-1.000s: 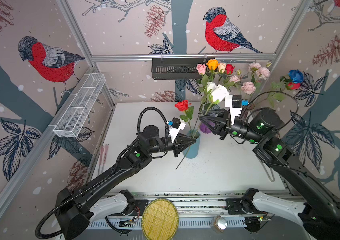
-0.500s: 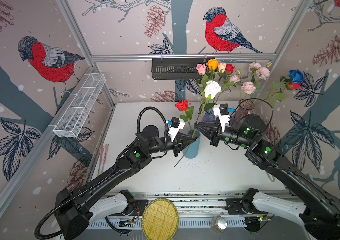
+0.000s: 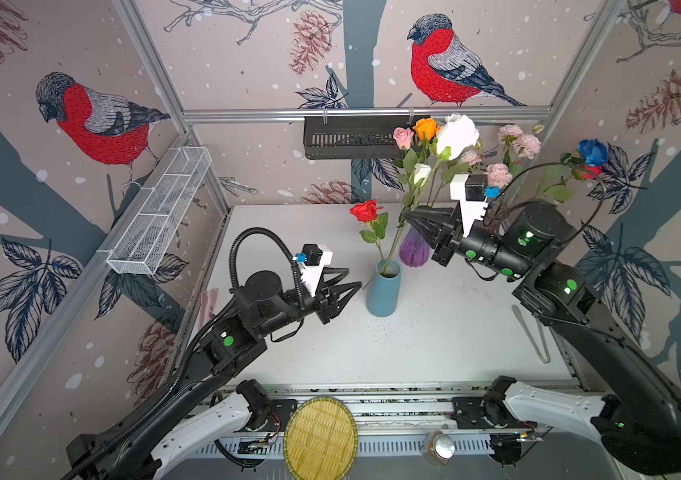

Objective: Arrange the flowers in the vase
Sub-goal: 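Raise the white rose high with the right gripper while the left gripper withdraws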

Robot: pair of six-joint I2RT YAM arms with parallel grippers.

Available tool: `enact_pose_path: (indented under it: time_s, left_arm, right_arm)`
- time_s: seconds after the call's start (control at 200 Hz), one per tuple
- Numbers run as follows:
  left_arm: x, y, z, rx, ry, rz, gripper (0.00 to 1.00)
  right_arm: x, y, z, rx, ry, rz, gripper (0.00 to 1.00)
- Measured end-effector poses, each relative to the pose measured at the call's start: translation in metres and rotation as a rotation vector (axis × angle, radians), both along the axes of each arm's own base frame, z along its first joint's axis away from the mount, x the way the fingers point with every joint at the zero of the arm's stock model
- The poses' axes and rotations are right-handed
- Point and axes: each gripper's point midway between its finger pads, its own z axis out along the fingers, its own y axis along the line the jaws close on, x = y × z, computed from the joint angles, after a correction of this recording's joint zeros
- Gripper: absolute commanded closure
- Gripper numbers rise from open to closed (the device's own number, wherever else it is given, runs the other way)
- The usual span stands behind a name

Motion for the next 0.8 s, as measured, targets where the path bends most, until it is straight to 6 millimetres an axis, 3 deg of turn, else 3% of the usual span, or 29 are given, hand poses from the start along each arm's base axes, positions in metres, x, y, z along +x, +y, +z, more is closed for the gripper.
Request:
enact_pose_path:
  time_s: [0.075,0.105,0.125,0.14,0.395,0.62,0.801]
  left_arm:
    - [0.003,0.031,-0.009,0.017,0.046,0.145,0.37]
    - [0.003,0.042,-0.015,0.022,0.065,0.194,0.24]
    - [0.003,0.05,-0.019,0.026,0.077,0.225,0.05]
    - [0.002,0.055,-0.023,0.028,0.087,0.242,0.02]
    - [-0.017,0.103,-0.085,0.01,0.218,0.39,0.01]
    - [-0.014,0.128,-0.082,-0.052,0.222,0.508,0.01]
    - [-0.002,0.133,-0.096,-0.028,0.258,0.568,0.01]
  right_arm:
    - [0.007,-0.009,0.01,-0.009,-0.042,-0.077,0.94]
    - [0.01,-0.012,0.013,-0.014,-0.058,-0.109,0.94]
    - [0.012,-0.014,0.014,-0.015,-0.063,-0.126,0.94]
    - [0.014,-0.016,0.016,-0.016,-0.069,-0.139,0.94]
    - [0.034,-0.031,0.026,-0.044,-0.121,-0.297,0.96]
    - [0.051,-0.024,0.016,-0.083,-0.103,-0.328,0.96]
    - [0.058,-0.011,-0.006,-0.13,-0.067,-0.309,0.96]
